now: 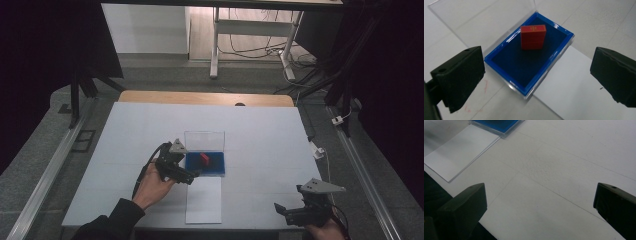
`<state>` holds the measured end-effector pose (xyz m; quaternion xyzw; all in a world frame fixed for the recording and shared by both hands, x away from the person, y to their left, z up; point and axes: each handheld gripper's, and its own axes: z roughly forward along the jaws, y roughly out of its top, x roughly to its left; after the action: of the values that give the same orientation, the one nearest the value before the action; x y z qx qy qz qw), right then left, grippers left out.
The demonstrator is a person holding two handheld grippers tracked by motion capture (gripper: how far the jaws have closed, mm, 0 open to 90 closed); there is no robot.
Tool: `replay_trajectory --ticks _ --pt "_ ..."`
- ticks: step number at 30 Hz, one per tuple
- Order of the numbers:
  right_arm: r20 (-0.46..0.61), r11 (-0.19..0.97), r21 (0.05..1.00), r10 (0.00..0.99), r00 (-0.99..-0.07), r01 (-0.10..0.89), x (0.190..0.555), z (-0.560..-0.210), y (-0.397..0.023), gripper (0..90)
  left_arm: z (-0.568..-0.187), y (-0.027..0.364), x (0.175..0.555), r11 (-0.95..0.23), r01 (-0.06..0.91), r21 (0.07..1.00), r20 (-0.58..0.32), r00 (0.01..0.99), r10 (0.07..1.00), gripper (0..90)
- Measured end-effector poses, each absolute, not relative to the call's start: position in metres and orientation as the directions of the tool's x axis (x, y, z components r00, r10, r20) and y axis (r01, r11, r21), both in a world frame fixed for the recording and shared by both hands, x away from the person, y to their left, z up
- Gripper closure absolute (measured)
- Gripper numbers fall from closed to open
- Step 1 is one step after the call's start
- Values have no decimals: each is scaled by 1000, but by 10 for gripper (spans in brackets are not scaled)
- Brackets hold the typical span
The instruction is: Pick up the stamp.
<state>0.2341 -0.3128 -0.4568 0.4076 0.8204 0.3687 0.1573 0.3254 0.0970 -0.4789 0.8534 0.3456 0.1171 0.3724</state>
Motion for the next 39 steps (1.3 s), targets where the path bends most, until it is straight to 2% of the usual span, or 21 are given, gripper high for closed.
replay_trajectory --ticks 8,21,25,33,39 --pt "38 402 732 782 -622 550 234 -457 -312 0 -487 76 338 -522 482 703 -31 755 655 0" --pt "35 407 731 779 -626 548 234 -457 -313 0 -504 55 360 -573 482 663 41 740 671 4" --pt "36 408 730 778 -627 549 234 -457 -313 0 -503 58 365 -548 501 670 12 731 683 71" --pt "31 417 724 776 -630 549 233 -457 -312 0 -500 59 366 -548 504 668 -19 748 664 333" --pt "31 420 722 774 -632 549 233 -457 -312 0 -498 56 364 -560 492 667 -7 755 655 483"
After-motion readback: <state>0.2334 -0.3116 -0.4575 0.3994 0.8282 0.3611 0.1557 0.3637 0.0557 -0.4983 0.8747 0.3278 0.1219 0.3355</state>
